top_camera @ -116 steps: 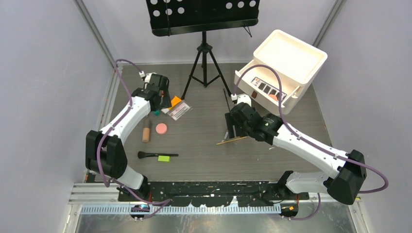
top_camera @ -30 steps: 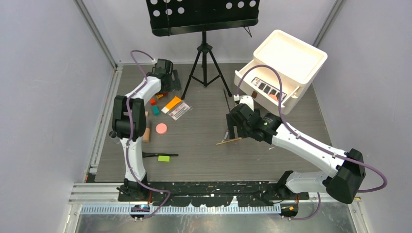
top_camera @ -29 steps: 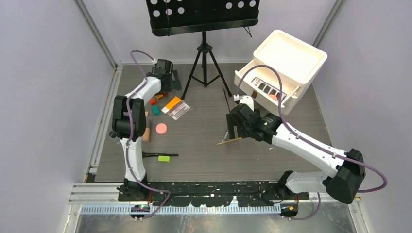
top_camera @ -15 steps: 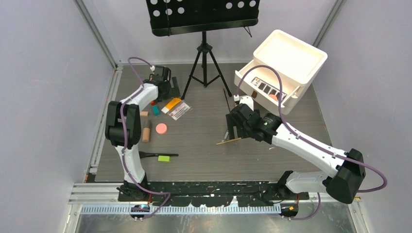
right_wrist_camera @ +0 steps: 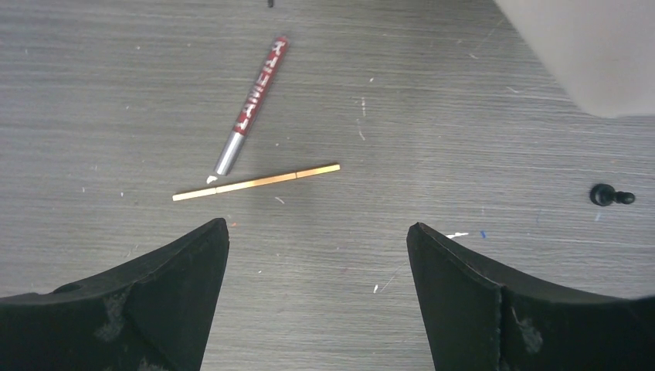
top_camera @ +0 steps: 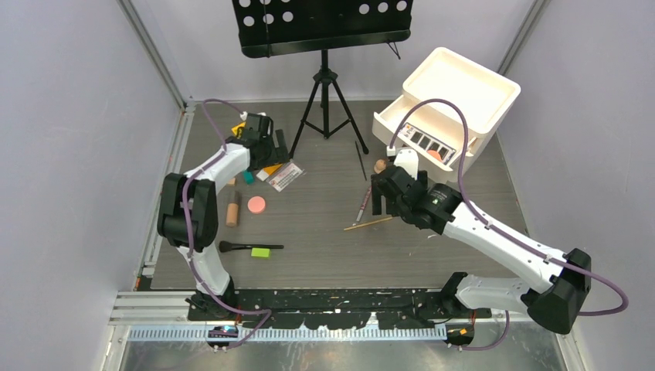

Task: Organize the makeup
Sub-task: Move the makeup tool to the center of the board.

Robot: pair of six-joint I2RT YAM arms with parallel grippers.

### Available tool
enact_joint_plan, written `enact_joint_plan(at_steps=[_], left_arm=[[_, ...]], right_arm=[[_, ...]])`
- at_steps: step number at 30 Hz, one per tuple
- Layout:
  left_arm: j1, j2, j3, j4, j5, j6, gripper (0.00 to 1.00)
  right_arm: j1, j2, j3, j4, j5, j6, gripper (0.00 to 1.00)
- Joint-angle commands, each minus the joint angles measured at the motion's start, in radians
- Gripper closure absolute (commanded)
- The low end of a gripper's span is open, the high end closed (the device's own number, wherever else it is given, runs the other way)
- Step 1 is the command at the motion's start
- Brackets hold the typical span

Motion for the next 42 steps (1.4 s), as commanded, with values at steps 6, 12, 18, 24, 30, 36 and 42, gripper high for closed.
enact_joint_plan(at_steps=[6, 12, 18, 24, 30, 36, 42], left_arm=[[-0.081, -0.078, -0.018, 0.096, 0.037, -0.042, 0.15], [-0.275, -0.035, 0.023, 0.148, -0.039, -0.109, 0.16], [-0.431, 0.158, 0.224, 0.143, -0.130, -0.160, 0.17], [-0.497, 0.322, 0.429, 0.078, -0.245, -0.196, 0.18], [-0.530, 0.474, 0.640, -0.058, -0.387, -0.244, 0.18], [-0.535, 0.602, 0.822, -0.147, -0.394, -0.266, 0.24], [-0.539, 0.689, 0.938, -0.233, -0.412, -0.267, 0.28]], right_arm=[[-0.006, -0.037, 0.024, -0.012, 0.138, 0.070, 0.10], [-0.018, -0.065, 0.025, -0.021, 0.152, 0.093, 0.10], [-0.019, -0.121, 0.015, -0.049, 0.166, 0.106, 0.10], [-0.020, -0.179, -0.003, -0.069, 0.171, 0.119, 0.10], [-0.020, -0.199, -0.012, -0.077, 0.166, 0.125, 0.10], [-0.021, -0.200, -0.013, -0.081, 0.161, 0.120, 0.10], [-0.023, -0.205, -0.021, -0.080, 0.161, 0.114, 0.10]])
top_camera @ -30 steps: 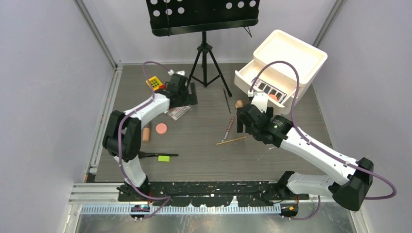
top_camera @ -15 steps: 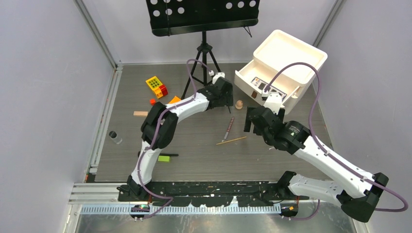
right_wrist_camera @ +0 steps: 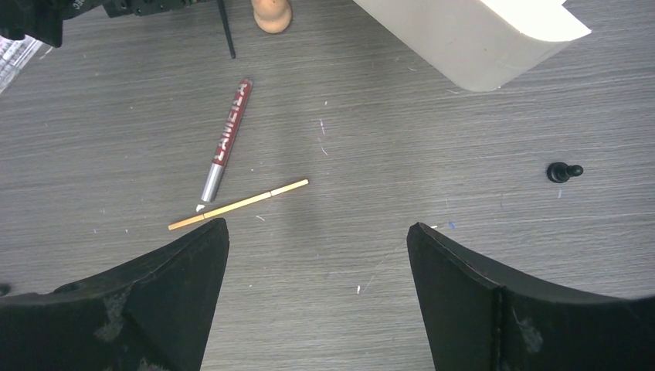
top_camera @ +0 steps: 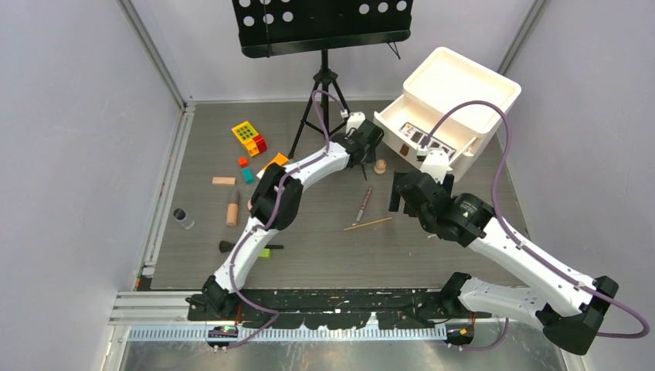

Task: Organize the makeup
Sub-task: Move the makeup tool to the center of the board.

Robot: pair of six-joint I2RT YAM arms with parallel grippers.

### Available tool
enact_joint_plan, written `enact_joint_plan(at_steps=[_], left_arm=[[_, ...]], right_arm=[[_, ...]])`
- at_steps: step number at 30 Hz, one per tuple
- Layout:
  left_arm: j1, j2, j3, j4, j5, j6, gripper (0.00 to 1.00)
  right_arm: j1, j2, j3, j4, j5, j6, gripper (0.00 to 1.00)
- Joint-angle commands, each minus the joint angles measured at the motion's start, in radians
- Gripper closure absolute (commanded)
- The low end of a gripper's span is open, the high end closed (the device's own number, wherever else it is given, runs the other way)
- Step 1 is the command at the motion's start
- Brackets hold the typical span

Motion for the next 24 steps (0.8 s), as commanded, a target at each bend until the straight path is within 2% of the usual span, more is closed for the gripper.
enact_joint_plan(at_steps=[1, 11, 13, 18, 24], left_arm=[[-0.014, 0.042, 0.080, -0.068, -0.032, -0.012, 0.29], [-0.027, 0.102, 0.122, -0.166, -0.029, -0.007, 0.42], [-0.027, 0.097, 0.115, -0.187, -0.023, -0.005, 0.48], [-0.016, 0.053, 0.012, -0.179, 0.009, 0.003, 0.62], [0.002, -0.034, -0.180, -0.114, 0.044, 0.010, 0.80]], right_arm=[[-0.008, -0.018, -0.009, 0.001, 0.033, 0.016, 0.10], [-0.010, -0.024, -0.012, 0.002, 0.033, 0.012, 0.10], [-0.010, -0.025, -0.012, 0.001, 0.033, 0.012, 0.10], [-0.010, -0.028, -0.013, 0.003, 0.032, 0.016, 0.10], [-0.010, -0.026, -0.013, 0.003, 0.027, 0.023, 0.10]])
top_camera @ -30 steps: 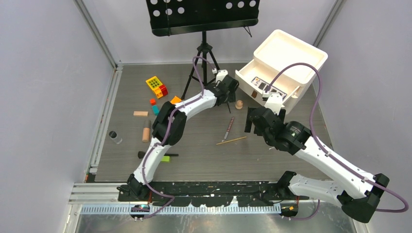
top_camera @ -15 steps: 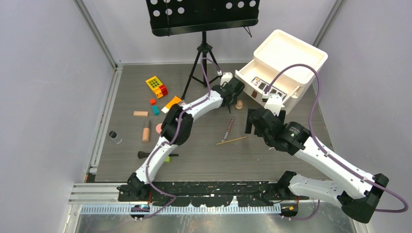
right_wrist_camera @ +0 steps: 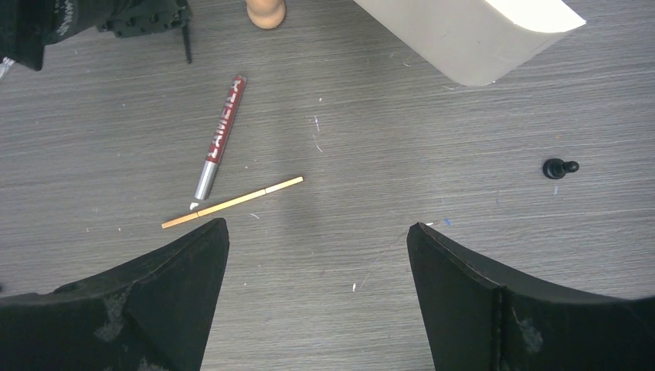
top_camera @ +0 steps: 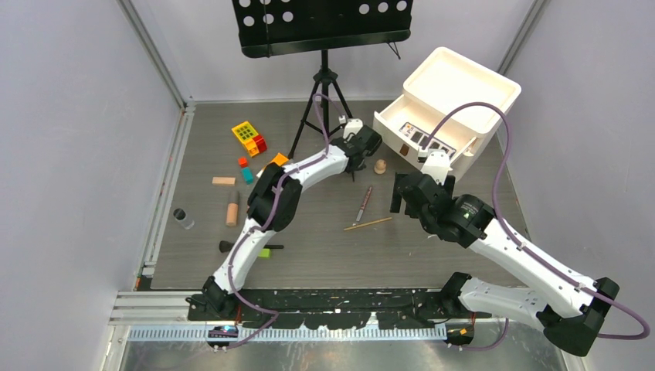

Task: Organize the makeup
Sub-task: Move the makeup tool to the center of the board.

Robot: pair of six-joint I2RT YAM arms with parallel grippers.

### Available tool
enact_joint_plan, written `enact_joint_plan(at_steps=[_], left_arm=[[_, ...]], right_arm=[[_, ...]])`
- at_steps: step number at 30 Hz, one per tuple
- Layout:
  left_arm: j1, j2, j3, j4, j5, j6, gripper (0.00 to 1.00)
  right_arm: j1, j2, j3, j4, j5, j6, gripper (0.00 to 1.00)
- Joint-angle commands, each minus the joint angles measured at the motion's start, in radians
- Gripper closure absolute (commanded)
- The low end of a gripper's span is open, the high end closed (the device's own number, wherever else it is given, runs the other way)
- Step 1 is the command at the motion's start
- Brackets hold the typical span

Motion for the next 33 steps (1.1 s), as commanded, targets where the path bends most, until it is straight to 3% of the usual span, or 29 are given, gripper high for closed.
enact_joint_plan(at_steps=[1, 8, 14, 21, 33], left_arm=[[0.012, -0.041, -0.155, -0.056, 0.065, 0.014, 0.81], [0.011, -0.186, -0.345, -0.065, 0.106, 0.057, 0.95], [0.010, -0.413, -0.667, 0.025, 0.183, 0.100, 0.98], [-0.003, -0.613, -0.938, 0.058, 0.164, 0.115, 1.00], [-0.019, -0.772, -1.120, 0.151, 0.190, 0.153, 1.00]], right_arm=[[-0.003, -0.014, 0.001, 0.008, 0.027, 0.022, 0.10], [-0.004, -0.028, 0.000, 0.009, 0.019, 0.027, 0.10], [-0.004, -0.064, -0.019, 0.009, 0.007, 0.046, 0.10], [-0.005, -0.034, -0.015, 0.012, 0.017, 0.041, 0.10], [-0.005, -0.014, -0.028, 0.037, 0.007, 0.039, 0.10]])
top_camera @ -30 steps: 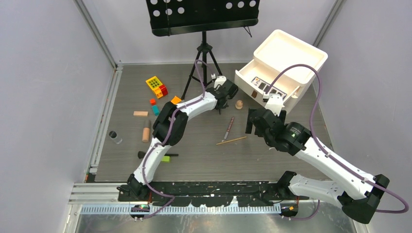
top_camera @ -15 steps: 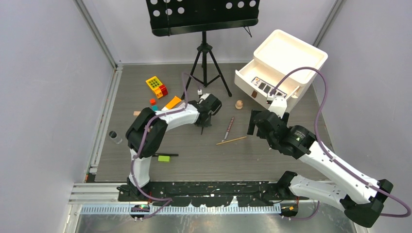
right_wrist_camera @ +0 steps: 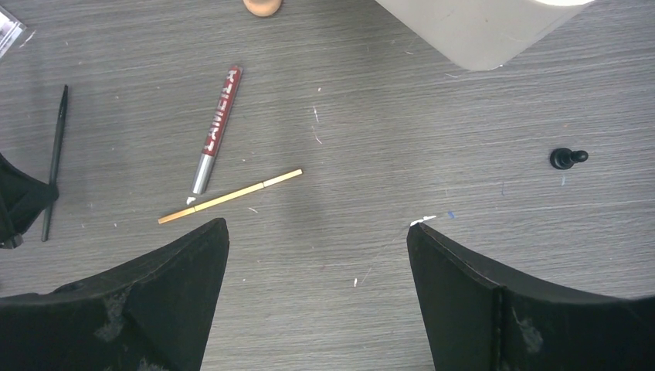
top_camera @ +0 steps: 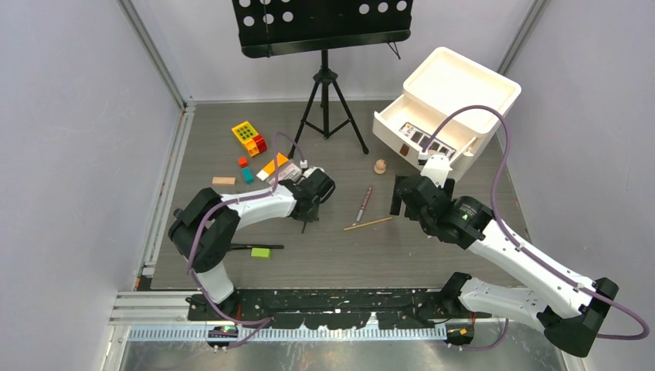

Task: Organize the makeup
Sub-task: Move the makeup tool to the center of the board, then pick up the makeup tool from the center of the board.

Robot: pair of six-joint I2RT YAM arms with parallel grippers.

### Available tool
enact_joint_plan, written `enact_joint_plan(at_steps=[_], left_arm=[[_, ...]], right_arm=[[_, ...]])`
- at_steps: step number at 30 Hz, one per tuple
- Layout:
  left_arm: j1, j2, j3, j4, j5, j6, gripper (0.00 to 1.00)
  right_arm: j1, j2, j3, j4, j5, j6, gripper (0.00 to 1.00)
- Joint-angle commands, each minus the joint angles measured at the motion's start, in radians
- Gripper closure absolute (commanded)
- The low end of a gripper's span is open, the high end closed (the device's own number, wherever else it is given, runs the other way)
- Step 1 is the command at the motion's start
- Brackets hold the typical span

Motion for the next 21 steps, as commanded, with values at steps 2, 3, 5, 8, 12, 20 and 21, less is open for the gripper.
enact_joint_plan(at_steps=[2, 3, 5, 8, 12, 20, 21], left_arm=[[-0.009, -0.046, -0.060, 0.048, 0.053, 0.040, 1.00], [-0.012, -0.056, -0.063, 0.052, 0.054, 0.045, 1.00], [-0.012, -0.072, -0.068, 0.056, 0.058, 0.052, 1.00], [-0.013, -0.093, -0.068, 0.050, 0.057, 0.060, 1.00], [-0.013, -0.125, -0.065, 0.029, 0.046, 0.061, 1.00], [-0.015, -0.188, -0.079, 0.026, 0.038, 0.063, 1.00], [-0.016, -0.196, -0.081, 0.025, 0.042, 0.065, 1.00]], right_arm=[[-0.005, -0.012, -0.006, 0.035, 0.015, 0.015, 0.10], [-0.005, -0.013, -0.008, 0.034, 0.015, 0.015, 0.10], [-0.005, -0.015, -0.010, 0.035, 0.017, 0.015, 0.10], [-0.004, -0.014, -0.010, 0.035, 0.017, 0.016, 0.10], [-0.005, -0.009, -0.010, 0.035, 0.017, 0.019, 0.10], [-0.005, -0.011, -0.016, 0.042, 0.013, 0.023, 0.10], [-0.005, -0.011, -0.016, 0.042, 0.013, 0.022, 0.10]])
